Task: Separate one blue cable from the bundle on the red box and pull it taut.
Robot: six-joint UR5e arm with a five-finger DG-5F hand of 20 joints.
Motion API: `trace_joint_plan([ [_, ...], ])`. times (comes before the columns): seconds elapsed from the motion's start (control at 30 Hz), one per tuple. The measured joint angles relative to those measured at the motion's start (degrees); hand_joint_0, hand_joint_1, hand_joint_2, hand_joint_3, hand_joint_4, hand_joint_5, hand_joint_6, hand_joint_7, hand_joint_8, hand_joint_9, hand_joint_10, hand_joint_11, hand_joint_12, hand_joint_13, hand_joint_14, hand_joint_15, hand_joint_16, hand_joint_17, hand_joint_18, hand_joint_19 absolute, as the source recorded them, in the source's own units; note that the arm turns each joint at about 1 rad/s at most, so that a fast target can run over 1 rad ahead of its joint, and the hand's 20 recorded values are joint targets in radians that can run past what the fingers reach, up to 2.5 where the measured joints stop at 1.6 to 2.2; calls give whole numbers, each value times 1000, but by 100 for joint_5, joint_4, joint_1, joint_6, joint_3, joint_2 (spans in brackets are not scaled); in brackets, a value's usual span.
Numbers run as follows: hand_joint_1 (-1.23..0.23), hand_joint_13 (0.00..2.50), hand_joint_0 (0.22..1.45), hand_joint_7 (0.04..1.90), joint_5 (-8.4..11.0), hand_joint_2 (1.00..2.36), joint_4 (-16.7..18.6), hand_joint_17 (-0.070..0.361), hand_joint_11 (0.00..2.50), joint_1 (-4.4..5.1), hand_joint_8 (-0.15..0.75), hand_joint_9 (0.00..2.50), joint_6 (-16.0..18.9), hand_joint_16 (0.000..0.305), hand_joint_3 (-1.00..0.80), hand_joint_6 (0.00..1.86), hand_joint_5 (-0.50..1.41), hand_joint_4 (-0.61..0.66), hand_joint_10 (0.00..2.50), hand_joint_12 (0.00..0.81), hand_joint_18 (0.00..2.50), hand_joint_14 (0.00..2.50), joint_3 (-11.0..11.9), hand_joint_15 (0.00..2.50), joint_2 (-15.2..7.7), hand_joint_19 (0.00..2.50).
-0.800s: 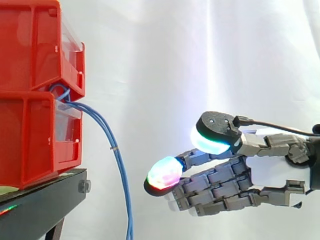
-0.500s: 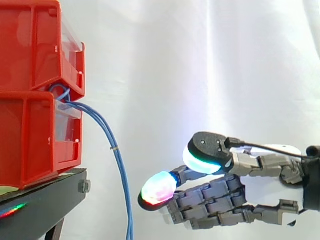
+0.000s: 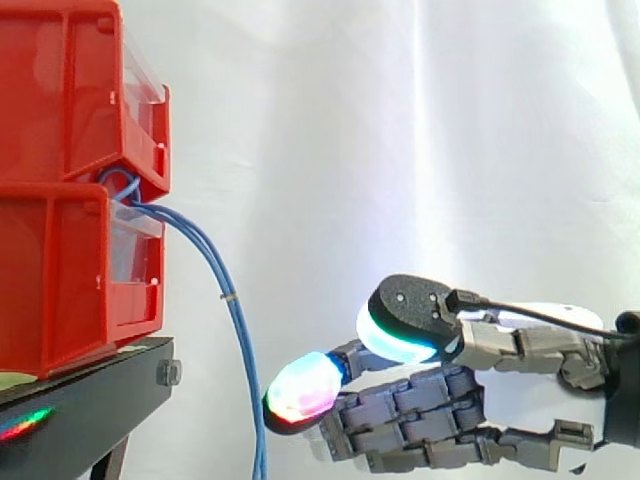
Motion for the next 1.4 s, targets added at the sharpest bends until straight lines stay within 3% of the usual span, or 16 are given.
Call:
trace_joint_plan([
  [0.3, -657, 286, 500, 845, 8, 1000, 360, 92, 0, 109, 302, 432, 101, 41, -500, 503, -131, 365, 0, 349, 55, 0, 150, 0, -336, 0],
  [0.57, -658, 290, 503, 909, -5, 1000, 355, 91, 0, 213, 302, 436, 25, 40, -500, 503, -117, 375, 0, 349, 60, 0, 335, 0, -366, 0],
  [1.0, -658, 299, 508, 921, 9, 1000, 392, 90, 0, 462, 303, 447, -18, 40, -500, 503, -109, 377, 0, 348, 74, 0, 416, 0, -381, 0],
  [1.2, -658, 305, 513, 926, 43, 1000, 649, 89, 0, 478, 302, 449, 58, 40, -500, 503, -110, 372, 0, 347, 81, 0, 501, 0, -619, 0],
  [1.4, -666, 309, 543, 950, 46, 1005, 835, 86, 0, 449, 296, 463, 69, 38, -447, 503, -106, 366, 0, 338, 79, 1, 532, 0, -681, 0],
])
